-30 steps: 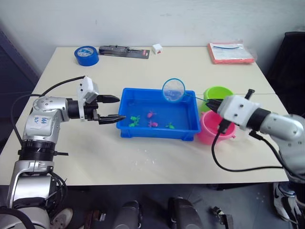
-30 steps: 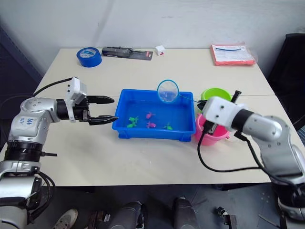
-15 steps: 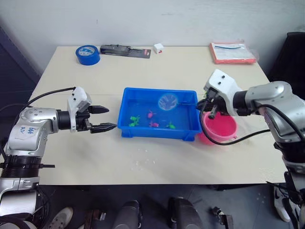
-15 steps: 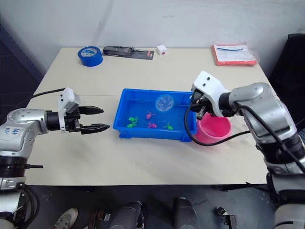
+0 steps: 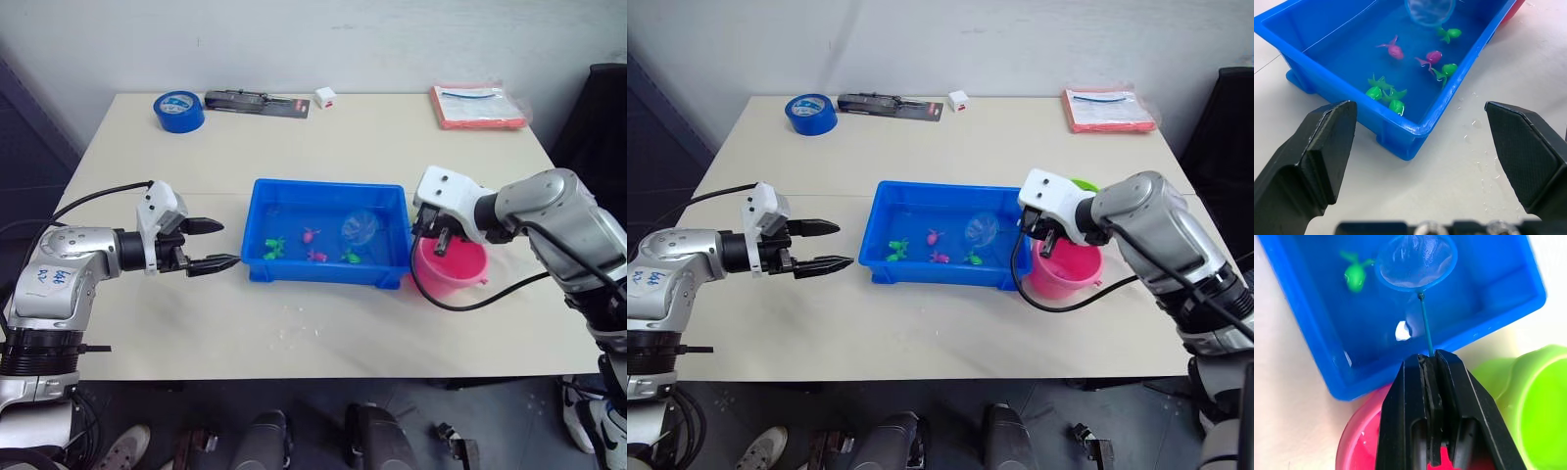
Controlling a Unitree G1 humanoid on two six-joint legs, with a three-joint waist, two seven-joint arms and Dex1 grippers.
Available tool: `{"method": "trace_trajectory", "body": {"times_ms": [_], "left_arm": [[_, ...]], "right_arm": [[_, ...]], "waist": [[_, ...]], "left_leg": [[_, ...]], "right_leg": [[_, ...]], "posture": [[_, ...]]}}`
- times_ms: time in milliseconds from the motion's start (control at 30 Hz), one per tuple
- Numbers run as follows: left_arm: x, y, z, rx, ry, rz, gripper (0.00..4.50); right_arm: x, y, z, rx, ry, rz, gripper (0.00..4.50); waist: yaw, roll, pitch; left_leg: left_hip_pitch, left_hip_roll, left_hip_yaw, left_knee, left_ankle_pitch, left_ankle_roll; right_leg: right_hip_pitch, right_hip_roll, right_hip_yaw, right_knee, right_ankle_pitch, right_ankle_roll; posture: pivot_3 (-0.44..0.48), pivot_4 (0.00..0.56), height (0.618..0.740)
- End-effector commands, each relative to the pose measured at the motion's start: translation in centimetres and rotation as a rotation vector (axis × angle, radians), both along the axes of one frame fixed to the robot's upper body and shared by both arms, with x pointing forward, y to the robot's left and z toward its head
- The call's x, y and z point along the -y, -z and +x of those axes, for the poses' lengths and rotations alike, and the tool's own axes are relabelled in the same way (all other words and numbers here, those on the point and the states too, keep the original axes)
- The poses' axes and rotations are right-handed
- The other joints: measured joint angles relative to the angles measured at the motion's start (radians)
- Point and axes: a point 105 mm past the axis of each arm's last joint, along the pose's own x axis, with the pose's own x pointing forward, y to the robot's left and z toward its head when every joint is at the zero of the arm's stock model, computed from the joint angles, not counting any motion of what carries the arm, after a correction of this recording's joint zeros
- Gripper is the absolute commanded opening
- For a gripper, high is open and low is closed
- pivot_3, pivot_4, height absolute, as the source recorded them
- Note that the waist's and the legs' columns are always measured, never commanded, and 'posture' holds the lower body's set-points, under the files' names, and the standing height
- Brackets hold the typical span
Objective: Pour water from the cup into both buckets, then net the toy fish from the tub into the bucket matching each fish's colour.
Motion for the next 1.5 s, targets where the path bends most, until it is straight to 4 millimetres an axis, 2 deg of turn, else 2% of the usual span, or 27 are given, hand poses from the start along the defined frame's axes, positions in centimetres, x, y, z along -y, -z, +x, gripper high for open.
{"method": "trace_trajectory", "body": {"times_ms": [33,467,1133,1333,1500], "left_arm": [[0.4,-1.1,-0.4,0.051,0.025,-0.011,4.50],[0.4,-1.2,-0.6,0.054,0.022,-0.010,4.50],[0.1,-1.1,-1.0,0.056,0.007,-0.013,4.50],[0.0,-1.1,-1.2,0.056,0.002,-0.013,4.50],[0.0,-1.0,-1.3,0.057,0.000,-0.014,4.50]], "right_arm": [[-0.7,-0.4,-0.2,0.050,-0.043,-0.025,0.80],[-2.2,0.2,0.8,0.100,-0.085,-0.053,0.80],[-5.0,1.2,-1.0,0.032,-0.201,-0.002,0.80],[-5.6,1.2,-1.3,-0.003,-0.190,0.058,0.80],[-5.9,0.0,-0.1,-0.012,-0.077,0.221,0.80]], "waist": [[0.000,0.000,0.000],[0.000,0.000,0.000],[0.000,0.000,0.000],[-0.001,0.000,0.000],[-0.001,0.000,0.000]], "left_leg": [[0.000,0.000,0.000,0.000,0.000,0.000],[0.000,0.000,0.000,0.000,0.000,0.000],[0.000,0.000,0.000,0.001,0.000,0.000],[0.000,0.000,0.000,0.001,0.000,0.000],[0.000,0.000,0.000,0.001,0.000,0.000]], "right_leg": [[0.000,0.000,0.000,0.000,0.000,0.000],[0.000,0.000,-0.001,0.000,0.000,0.000],[0.000,0.000,-0.001,0.000,0.000,0.000],[0.000,0.000,-0.001,0.000,0.000,0.000],[0.000,0.000,-0.001,0.001,0.000,0.000]], "posture": [[0.000,0.150,0.737],[0.000,0.150,0.737],[0.000,0.150,0.737],[0.000,0.150,0.737],[0.000,0.150,0.737]]}}
